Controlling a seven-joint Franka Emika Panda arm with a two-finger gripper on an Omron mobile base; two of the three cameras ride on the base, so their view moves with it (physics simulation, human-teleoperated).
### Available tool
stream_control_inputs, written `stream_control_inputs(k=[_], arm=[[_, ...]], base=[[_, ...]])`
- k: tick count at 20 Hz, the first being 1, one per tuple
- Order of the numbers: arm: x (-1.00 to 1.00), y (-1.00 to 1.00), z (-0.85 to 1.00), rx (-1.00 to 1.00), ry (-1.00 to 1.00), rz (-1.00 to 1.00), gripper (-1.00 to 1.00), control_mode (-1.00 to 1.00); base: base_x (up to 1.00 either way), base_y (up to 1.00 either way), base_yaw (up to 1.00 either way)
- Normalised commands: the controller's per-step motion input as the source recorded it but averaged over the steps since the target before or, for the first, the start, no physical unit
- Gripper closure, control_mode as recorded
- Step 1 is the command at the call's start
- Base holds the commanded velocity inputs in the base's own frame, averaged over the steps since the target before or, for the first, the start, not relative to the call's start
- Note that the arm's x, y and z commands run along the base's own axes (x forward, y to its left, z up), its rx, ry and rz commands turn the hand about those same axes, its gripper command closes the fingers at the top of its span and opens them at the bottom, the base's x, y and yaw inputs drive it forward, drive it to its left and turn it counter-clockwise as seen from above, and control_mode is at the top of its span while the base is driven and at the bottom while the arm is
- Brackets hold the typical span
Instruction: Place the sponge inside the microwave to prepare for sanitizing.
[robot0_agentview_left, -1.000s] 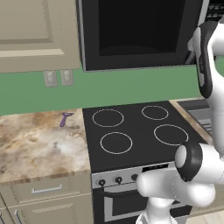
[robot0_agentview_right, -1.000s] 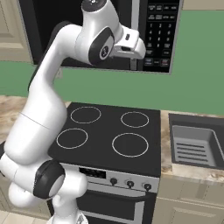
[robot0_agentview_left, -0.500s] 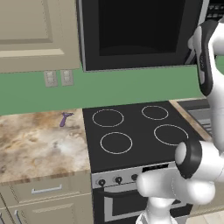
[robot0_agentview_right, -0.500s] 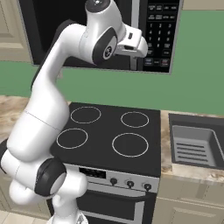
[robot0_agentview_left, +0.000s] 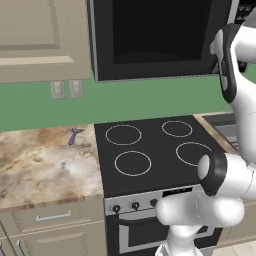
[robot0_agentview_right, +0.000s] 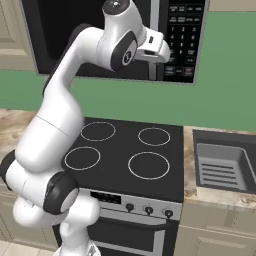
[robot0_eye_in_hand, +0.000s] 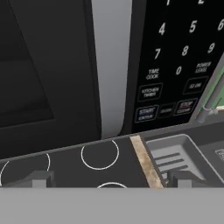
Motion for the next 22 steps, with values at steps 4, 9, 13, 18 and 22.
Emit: stream_control_inputs(k=[4, 9, 13, 18, 22], arm=[[0.28, -0.20, 0.00, 0.00, -0.02, 0.00, -1.00, -1.00], [0.33, -0.07, 0.00, 0.00, -0.06, 0.00, -1.00, -1.00], [0.28, -0.02, 0.00, 0.00, -0.09, 0.00, -1.00, -1.00], [0.18, 0.00, 0.00, 0.00, -0.05, 0.00, -1.00, -1.00], [0.18, 0.00, 0.00, 0.00, -0.03, 0.00, -1.00, -1.00]], base=[[0.00, 0.00, 0.00], [0.00, 0.00, 0.00], [0.00, 0.00, 0.00], [0.00, 0.00, 0.00], [0.00, 0.00, 0.00]])
